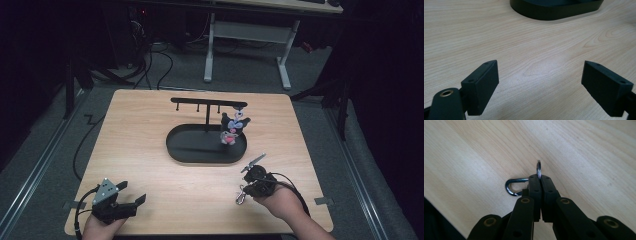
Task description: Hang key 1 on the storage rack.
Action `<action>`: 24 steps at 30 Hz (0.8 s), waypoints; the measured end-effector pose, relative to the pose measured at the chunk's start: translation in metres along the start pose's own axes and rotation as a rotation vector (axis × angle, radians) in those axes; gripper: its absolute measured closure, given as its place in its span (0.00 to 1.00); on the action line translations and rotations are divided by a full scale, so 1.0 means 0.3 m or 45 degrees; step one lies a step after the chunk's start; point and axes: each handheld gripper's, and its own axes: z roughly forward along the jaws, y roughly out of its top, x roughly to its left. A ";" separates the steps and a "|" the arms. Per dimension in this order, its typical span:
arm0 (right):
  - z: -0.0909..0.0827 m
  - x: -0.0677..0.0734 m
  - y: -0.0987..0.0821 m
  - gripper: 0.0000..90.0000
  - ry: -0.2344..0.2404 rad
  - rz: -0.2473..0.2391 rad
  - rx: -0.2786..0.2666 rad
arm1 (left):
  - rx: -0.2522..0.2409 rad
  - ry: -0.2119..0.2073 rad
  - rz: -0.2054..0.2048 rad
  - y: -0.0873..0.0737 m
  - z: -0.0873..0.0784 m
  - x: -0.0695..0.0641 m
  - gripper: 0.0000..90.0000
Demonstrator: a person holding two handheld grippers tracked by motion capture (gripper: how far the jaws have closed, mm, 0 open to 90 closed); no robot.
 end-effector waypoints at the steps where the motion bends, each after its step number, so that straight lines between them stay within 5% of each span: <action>1: -0.010 -0.001 0.005 0.99 0.004 -0.002 0.002 | 0.001 -0.003 -0.001 0.000 0.001 -0.001 0.17; 14: -0.189 -0.017 0.128 0.99 0.002 0.019 -0.009 | -0.002 -0.022 0.006 0.002 0.006 -0.006 0.17; 24: -0.264 -0.056 0.251 0.99 -0.007 0.037 -0.016 | -0.003 -0.032 0.004 0.004 0.007 -0.004 0.17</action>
